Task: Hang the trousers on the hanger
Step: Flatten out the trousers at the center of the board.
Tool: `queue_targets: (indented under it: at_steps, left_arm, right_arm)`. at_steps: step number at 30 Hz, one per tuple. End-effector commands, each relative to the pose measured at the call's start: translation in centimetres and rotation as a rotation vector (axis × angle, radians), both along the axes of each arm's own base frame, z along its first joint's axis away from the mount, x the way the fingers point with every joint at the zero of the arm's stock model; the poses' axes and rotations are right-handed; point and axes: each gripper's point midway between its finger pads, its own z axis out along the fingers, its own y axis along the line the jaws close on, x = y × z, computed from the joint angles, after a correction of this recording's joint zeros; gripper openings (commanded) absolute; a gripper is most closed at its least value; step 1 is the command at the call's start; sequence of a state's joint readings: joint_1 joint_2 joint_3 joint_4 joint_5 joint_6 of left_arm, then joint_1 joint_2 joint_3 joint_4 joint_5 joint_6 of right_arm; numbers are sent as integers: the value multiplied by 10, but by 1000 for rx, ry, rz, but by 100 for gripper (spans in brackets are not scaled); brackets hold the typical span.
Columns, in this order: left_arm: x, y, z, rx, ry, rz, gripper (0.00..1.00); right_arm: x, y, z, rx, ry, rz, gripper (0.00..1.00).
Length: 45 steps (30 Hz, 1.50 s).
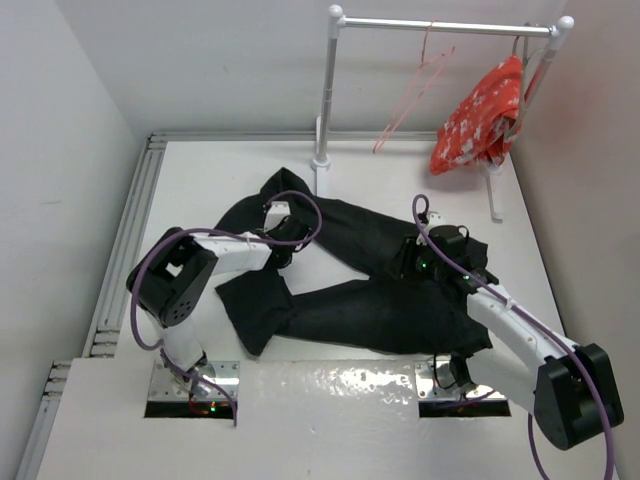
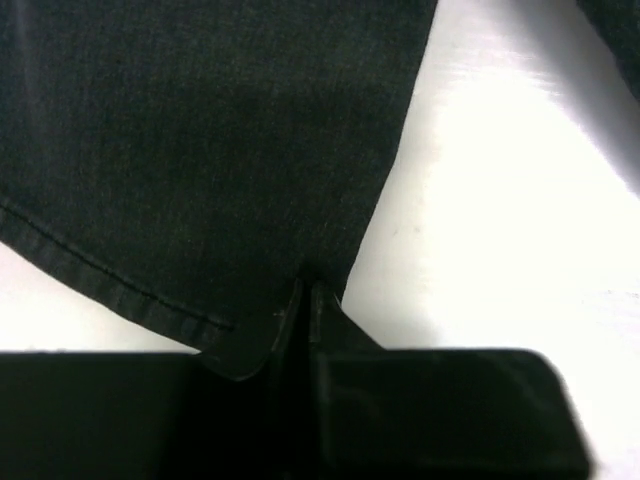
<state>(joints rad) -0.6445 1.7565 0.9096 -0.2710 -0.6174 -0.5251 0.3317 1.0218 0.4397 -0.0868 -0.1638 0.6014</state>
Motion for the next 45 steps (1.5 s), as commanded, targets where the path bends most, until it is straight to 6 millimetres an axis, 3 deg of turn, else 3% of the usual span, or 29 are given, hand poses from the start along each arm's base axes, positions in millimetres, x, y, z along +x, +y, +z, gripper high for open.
queue_targets:
  at_steps: [1, 5, 6, 8, 9, 12, 15, 20, 22, 26, 27, 31, 32, 33, 34, 36, 37, 41, 44, 45]
  left_arm:
    - [-7, 13, -4, 27, 40, 53, 0]
    - [5, 19, 59, -10, -100, 106, 0]
    - [5, 20, 89, -45, -151, 107, 0]
    - [1, 25, 118, -68, -199, 114, 0]
    - [-5, 29, 143, -96, -238, 112, 0]
    - [-18, 40, 183, -131, -296, 105, 0]
    - [-27, 41, 204, -169, -310, 88, 0]
    - [-32, 44, 215, -174, -301, 91, 0]
    - [-35, 55, 215, -126, -311, 111, 0]
    - [-55, 79, 179, -19, -221, 186, 0]
    - [-60, 80, 176, -43, -218, 179, 0]
    - [-96, 75, 156, -146, -126, 164, 0]
    - [-95, 62, 159, -210, -137, 104, 9]
    - [-97, 50, 156, -247, -106, 47, 38]
    - [-97, 39, 157, -279, -80, 4, 46]
    - [-90, 39, 152, -227, -56, 3, 51]
    - [-82, 43, 156, -182, -81, 8, 52]
    - [-40, 27, 187, -158, -200, -2, 50]
    - [-19, -1, 183, -125, -212, -55, 28]
    - [-19, -16, 181, -112, -211, -94, 20]
  right_arm:
    - [8, 4, 14, 11, -69, 13, 34]
    - [8, 7, 14, 19, -68, 20, 34]
    - [8, 6, 14, 19, -68, 20, 34]
    - [8, 6, 15, 18, -76, 17, 34]
    - [8, 5, 16, 14, -78, 16, 34]
    - [8, 3, 21, 13, -99, 7, 34]
    - [7, 2, 23, 11, -103, 5, 34]
    - [6, 2, 28, 13, -116, 7, 34]
    - [6, 1, 31, 14, -128, 8, 34]
    - [3, 7, 30, 26, -115, 45, 32]
    - [2, 10, 31, 30, -111, 70, 26]
    - [-1, 12, 26, 9, -78, 89, 25]
    - [-1, 12, 26, 7, -74, 89, 25]
    - [0, 12, 26, 4, -75, 88, 25]
    - [0, 11, 26, 1, -73, 84, 27]
    - [0, 11, 25, 0, -71, 83, 30]
    - [0, 11, 25, 1, -74, 83, 32]
    - [1, 9, 21, -8, -67, 73, 34]
    - [0, 9, 19, -12, -61, 71, 23]
    - [1, 8, 19, -13, -66, 65, 12]
